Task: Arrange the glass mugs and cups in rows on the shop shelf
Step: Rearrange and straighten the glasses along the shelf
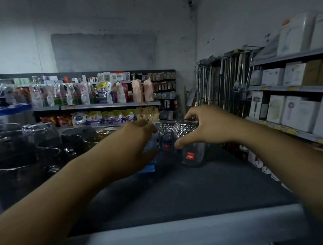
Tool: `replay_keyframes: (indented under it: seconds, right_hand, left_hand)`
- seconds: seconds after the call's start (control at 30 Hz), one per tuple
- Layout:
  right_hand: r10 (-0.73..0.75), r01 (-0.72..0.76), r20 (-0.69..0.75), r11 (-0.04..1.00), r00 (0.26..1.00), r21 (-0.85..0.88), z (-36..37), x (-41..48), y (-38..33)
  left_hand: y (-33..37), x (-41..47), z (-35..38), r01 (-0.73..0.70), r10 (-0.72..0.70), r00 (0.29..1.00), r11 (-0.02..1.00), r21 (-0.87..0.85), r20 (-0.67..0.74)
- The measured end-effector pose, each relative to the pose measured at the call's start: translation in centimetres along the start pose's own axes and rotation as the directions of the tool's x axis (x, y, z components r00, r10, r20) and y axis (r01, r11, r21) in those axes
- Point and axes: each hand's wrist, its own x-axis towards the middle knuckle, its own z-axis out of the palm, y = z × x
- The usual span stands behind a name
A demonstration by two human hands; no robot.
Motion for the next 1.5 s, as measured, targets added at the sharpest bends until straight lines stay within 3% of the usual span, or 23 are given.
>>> replay_keyframes:
  seconds: [0.2, 0.27, 0.4, 0.47, 0.57, 0.67, 0.77, 0.87, 0.93, 1.0, 1.07, 1.17, 1.5]
  right_hand:
    - [0.041, -0.044, -0.054, 0.997, 0.998, -0.055, 3.3, 0.3, -1.2]
    - [0.031, -0.030, -0.052, 0.999, 0.998, 0.017, 3.5, 0.1, -1.1]
    - [0.082, -0.108, 0.120, 0.968, 0.989, 0.225, 1.5, -0.8, -0.2]
    - [0.107, -0.156, 0.145, 0.907, 0.984, 0.391, 1.5, -1.1, 0.7]
    - [0.125, -0.219, 0.186, 0.714, 0.975, 0.665, 2.5, -1.1, 1.4]
    - [0.072, -0.199, 0.199, 0.642, 0.977, 0.741, 3.2, -1.2, 1.7]
    - [0.053, -0.189, 0.197, 0.604, 0.979, 0.774, 2.1, -1.1, 3.1]
    - [0.123, -0.036, -0.083, 0.743, 0.989, 0.669, 1.3, 0.1, 5.8]
    - [0.162, 0.005, -0.306, 0.877, 0.938, 0.480, 2.2, 1.3, 7.5]
    - [0.158, 0.022, -0.424, 0.921, 0.892, 0.389, 4.2, 2.0, 8.7]
    - [0.155, 0.044, -0.408, 0.897, 0.900, 0.439, 6.3, 2.1, 9.7]
    - [0.133, 0.037, -0.261, 0.829, 0.956, 0.559, 7.6, 1.4, 10.4]
    - [0.062, 0.085, -0.288, 0.878, 0.956, 0.472, 7.7, 1.4, 10.1]
  left_hand:
    - [0.8, -0.2, 0.3, 0.036, -0.036, 0.999, 0.999, 0.033, 0.006]
    - [1.2, -0.2, 0.2, 0.037, -0.038, 0.999, 0.997, 0.066, 0.002]
    - [1.9, -0.1, -0.6, -0.002, 0.011, 0.998, 0.988, 0.153, -0.058]
    - [2.0, 0.7, -1.0, -0.047, 0.058, 0.997, 0.982, 0.183, -0.059]
    - [1.8, 2.8, -1.2, -0.083, 0.077, 0.996, 0.981, 0.173, 0.040]
    - [1.7, 4.7, -1.3, -0.075, 0.063, 0.985, 0.994, 0.076, 0.159]
    - [1.3, 5.0, -1.0, -0.085, 0.081, 0.987, 0.996, 0.027, 0.140]
    - [1.0, 4.5, -0.3, -0.070, 0.069, 0.994, 0.997, 0.012, 0.082]
    - [1.1, 4.2, 0.3, -0.066, 0.065, 0.997, 0.998, 0.010, 0.039]
    - [1.3, 4.0, 0.7, -0.056, 0.056, 0.998, 0.998, 0.005, 0.015]
    - [1.3, 3.7, 1.1, -0.049, 0.048, 0.999, 0.999, 0.013, 0.008]
    - [1.2, 3.4, 1.4, -0.040, 0.040, 0.999, 0.999, 0.024, 0.008]
    - [1.6, 3.2, 1.2, -0.007, 0.007, 0.999, 1.000, 0.017, 0.035]
